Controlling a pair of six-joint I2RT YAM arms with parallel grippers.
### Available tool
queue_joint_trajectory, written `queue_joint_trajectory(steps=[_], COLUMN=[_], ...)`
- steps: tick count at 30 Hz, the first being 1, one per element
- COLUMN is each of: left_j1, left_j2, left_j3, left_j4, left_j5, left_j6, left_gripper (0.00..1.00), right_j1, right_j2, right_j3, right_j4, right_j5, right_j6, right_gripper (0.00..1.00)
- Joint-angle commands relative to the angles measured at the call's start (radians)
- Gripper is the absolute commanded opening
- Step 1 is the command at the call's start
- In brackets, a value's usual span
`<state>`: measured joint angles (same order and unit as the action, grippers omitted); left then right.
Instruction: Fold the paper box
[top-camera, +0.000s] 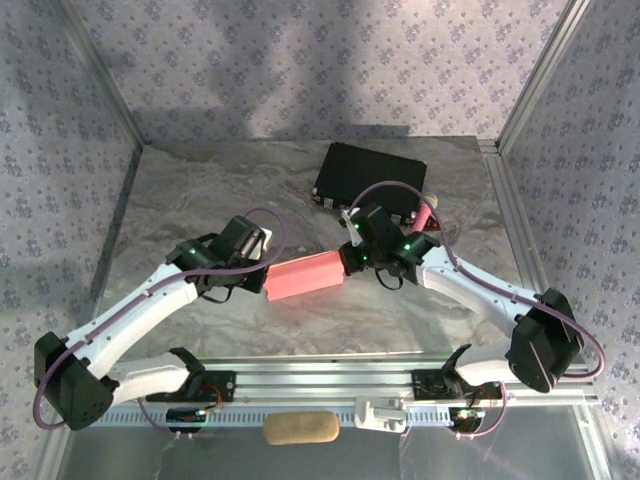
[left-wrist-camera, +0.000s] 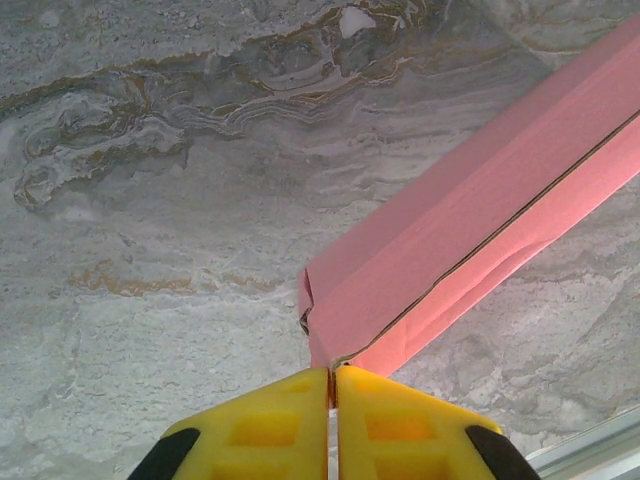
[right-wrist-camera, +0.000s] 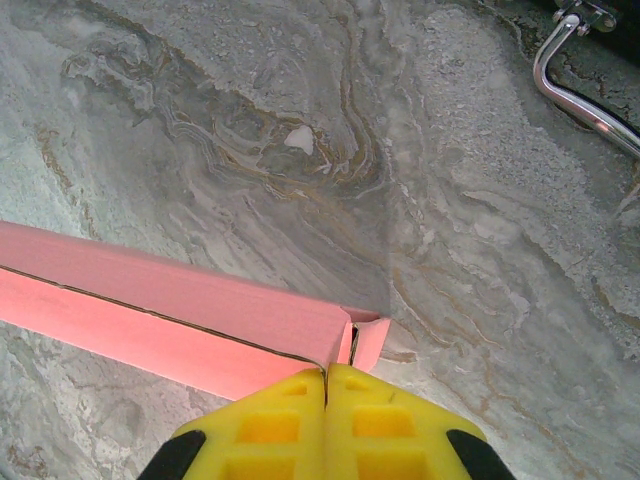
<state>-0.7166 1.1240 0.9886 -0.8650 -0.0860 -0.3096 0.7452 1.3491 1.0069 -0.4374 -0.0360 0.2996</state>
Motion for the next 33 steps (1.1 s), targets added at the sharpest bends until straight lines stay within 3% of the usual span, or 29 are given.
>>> queue_joint_trajectory(steps=[1, 19, 33], left_j1=[-0.012, -0.002, 0.040], left_j2=[0.003, 0.069, 0.107], left_j3=[-0.006, 0.091, 0.145], left_j4=[0.026, -0.040, -0.060], left_j5=[0.023, 0.067, 0.141], left_j6=[-0.032, -0.204, -0.236], left_gripper=[0.08, 0.01, 0.00], right_j1=[0.010, 0.034, 0.042], right_j2=[0.022, 0.027, 0.032], right_j3=[0.010, 0.027, 0.039], right_j4=[-0.083, -0.102, -0.115], right_j5=[0.008, 0.047, 0.042], right_j6=[0.007, 0.016, 0.007], right_gripper=[0.00, 0.00, 0.00])
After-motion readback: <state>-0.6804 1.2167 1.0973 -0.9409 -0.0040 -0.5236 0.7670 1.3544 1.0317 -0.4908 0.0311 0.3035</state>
